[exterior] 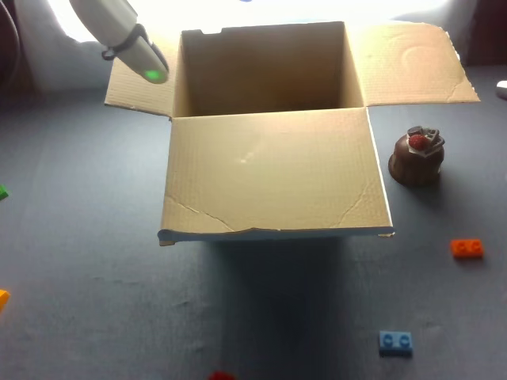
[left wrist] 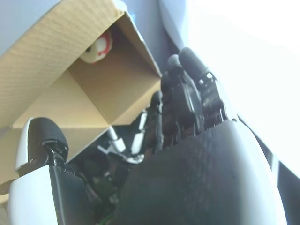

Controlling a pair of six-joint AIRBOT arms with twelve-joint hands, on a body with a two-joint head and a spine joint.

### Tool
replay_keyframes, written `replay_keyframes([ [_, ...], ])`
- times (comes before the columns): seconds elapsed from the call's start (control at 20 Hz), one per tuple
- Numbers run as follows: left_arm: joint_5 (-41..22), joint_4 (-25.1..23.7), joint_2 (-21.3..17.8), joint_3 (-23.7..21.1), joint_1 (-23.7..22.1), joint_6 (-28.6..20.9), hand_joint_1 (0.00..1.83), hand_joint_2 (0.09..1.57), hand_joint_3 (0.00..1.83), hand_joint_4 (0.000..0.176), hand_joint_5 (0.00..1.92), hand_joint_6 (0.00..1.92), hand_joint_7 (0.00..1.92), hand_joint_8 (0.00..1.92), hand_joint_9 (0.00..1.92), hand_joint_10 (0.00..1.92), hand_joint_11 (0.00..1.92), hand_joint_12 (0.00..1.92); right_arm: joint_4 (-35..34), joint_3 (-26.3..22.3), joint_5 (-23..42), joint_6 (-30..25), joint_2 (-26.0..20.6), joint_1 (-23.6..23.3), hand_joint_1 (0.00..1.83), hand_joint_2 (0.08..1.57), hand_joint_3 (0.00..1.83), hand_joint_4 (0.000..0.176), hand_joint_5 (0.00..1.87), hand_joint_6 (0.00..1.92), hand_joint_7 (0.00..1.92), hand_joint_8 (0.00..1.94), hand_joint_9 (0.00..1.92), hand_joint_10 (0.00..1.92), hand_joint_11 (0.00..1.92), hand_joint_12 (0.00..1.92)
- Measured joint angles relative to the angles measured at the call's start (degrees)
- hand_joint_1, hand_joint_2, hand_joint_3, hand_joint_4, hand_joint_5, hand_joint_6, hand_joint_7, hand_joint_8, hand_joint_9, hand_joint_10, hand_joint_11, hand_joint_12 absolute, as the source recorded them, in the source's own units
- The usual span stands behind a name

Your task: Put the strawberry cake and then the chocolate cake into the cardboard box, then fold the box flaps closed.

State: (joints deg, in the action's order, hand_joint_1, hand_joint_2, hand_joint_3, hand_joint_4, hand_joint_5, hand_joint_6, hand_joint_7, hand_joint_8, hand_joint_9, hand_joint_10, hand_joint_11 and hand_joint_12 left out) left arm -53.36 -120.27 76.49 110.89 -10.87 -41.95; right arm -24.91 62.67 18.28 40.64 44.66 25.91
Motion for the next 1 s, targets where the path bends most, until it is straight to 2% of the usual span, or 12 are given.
replay_keyframes([
  [0.15,-3.8,-2.45,-1.11,0.17,-0.28,-2.36,0.65,0.96,0.0,0.046,0.17,0.01,0.28,0.01,0.39,0.03,0.02,1.35,0.07,1.44,-0.13,-2.1,2.19,0.0,0.87,0.99,0.0,0.0,0.05,0.0,0.15,0.0,0.15,0.0,0.0,0.38],
  [0.25,-5.68,-3.5,-2.56,0.37,-0.42,-3.08,0.67,0.96,0.0,0.04,0.17,0.01,0.29,0.01,0.39,0.03,0.01,1.35,0.31,2.6,-0.2,-2.58,3.76,-0.02,0.91,0.97,0.0,0.0,0.06,0.0,0.16,0.0,0.17,0.01,0.0,0.4],
  [0.45,-5.73,-5.2,-4.07,2.45,-0.94,-3.34,0.65,0.96,0.0,0.048,0.17,0.01,0.29,0.01,0.39,0.02,0.02,1.34,0.31,4.63,-0.42,-3.48,6.01,-0.98,0.93,0.98,0.0,0.0,0.07,0.0,0.16,0.0,0.17,0.0,0.0,0.34],
  [0.55,-5.73,-6.16,-4.63,3.74,-1.64,-3.58,0.64,0.97,0.0,0.04,0.18,0.01,0.31,0.01,0.4,0.02,0.02,1.33,0.61,6.25,-0.52,-4.0,8.46,-2.23,0.95,0.98,0.0,0.003,0.07,0.0,0.15,0.0,0.16,0.0,0.0,0.31],
  [0.8,-5.75,-7.48,-6.4,5.64,-3.76,-3.56,0.63,0.97,0.0,0.04,0.17,0.0,0.3,0.0,0.39,0.01,0.02,1.34,1.4,9.7,-0.35,-4.0,13.0,-2.8,0.91,1.01,0.01,0.0,0.04,0.0,0.11,0.0,0.11,0.0,0.0,0.16],
  [0.9,-5.81,-9.31,-7.15,5.95,-4.09,-3.34,0.64,0.97,0.0,0.042,0.17,0.0,0.3,0.0,0.4,0.01,0.01,1.34,1.4,10.88,-0.52,-4.02,14.34,-2.78,0.93,0.99,0.0,0.0,0.06,0.01,0.12,0.0,0.12,0.0,0.0,0.23],
  [1.0,-5.77,-10.25,-8.07,6.01,-4.09,-3.15,0.64,0.97,0.0,0.041,0.17,0.0,0.3,0.0,0.4,0.02,0.0,1.34,1.42,11.65,-0.5,-4.09,15.45,-2.64,0.94,0.99,0.0,0.0,0.06,0.0,0.12,0.0,0.12,0.0,0.0,0.22],
])
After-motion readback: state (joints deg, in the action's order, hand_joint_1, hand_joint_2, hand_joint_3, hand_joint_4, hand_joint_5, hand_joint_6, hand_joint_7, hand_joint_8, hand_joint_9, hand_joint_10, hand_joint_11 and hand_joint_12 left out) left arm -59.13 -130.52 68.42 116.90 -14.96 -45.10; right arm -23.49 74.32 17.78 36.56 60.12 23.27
